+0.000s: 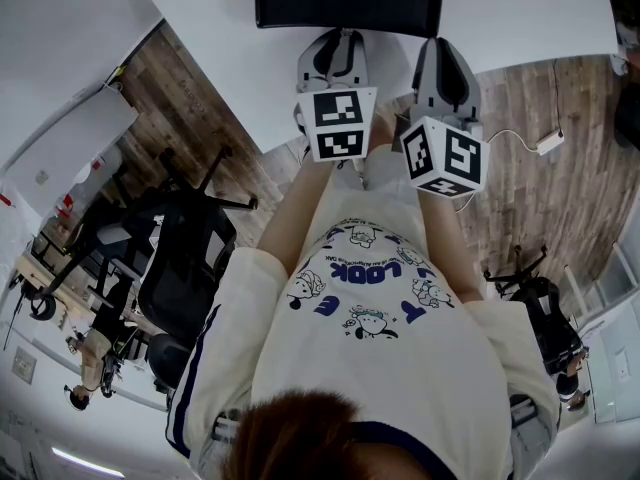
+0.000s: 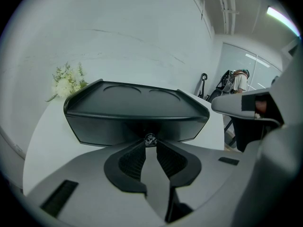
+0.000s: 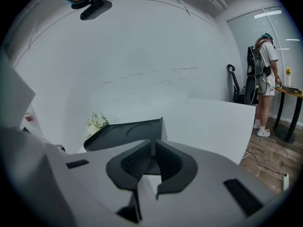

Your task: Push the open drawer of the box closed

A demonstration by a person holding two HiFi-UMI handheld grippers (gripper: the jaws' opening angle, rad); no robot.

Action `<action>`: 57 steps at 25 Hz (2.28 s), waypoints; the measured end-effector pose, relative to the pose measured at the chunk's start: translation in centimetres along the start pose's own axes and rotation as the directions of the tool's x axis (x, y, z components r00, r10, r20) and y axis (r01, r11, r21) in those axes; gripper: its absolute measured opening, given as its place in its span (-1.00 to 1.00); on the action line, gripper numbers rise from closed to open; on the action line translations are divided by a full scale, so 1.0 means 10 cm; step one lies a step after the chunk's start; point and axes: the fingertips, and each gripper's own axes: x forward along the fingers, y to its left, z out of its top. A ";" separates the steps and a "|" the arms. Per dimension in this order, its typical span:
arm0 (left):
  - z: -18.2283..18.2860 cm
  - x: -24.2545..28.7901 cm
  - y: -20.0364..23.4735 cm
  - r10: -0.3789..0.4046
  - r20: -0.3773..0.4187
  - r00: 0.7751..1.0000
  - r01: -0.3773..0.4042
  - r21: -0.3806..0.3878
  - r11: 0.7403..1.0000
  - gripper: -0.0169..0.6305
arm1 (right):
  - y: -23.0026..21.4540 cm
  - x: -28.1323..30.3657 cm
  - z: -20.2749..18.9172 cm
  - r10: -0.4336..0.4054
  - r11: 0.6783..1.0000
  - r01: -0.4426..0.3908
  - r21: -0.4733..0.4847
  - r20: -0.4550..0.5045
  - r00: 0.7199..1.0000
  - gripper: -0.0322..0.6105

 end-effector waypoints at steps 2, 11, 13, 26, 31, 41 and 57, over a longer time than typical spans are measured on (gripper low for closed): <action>0.00 -0.01 -0.01 0.009 0.000 1.000 -0.009 0.002 1.000 -0.71 | -0.01 -0.01 0.02 -0.001 1.000 0.001 -0.003 0.003 1.000 -0.76; 0.14 -0.34 -0.06 0.005 0.048 0.999 -0.005 -0.013 1.000 -0.69 | 0.10 -0.11 0.15 0.017 1.000 -0.016 -0.015 0.036 0.999 -0.76; 0.25 -0.49 -0.05 0.009 0.085 0.996 -0.007 -0.017 1.000 -0.69 | 0.17 -0.17 0.21 0.024 1.000 -0.023 -0.021 0.052 0.998 -0.76; 1.27 -1.45 -0.14 0.004 0.420 0.908 -0.044 0.086 0.995 -0.78 | 0.56 -0.64 0.77 0.085 0.994 -0.069 -0.083 0.210 0.974 -0.76; 1.47 -1.77 -0.21 0.025 0.501 0.865 -0.090 0.106 0.990 -0.79 | 0.63 -0.86 1.01 0.110 0.989 -0.078 -0.125 0.274 0.955 -0.76; 1.65 -2.08 -0.19 0.022 0.583 0.812 -0.122 0.133 0.983 -0.81 | 0.83 -0.96 1.26 0.149 0.981 -0.095 -0.169 0.349 0.925 -0.76; 1.70 -2.21 -0.07 0.021 0.610 0.792 -0.132 0.138 0.982 -0.81 | 1.09 -1.02 1.30 0.178 0.974 -0.110 -0.198 0.369 0.912 -0.76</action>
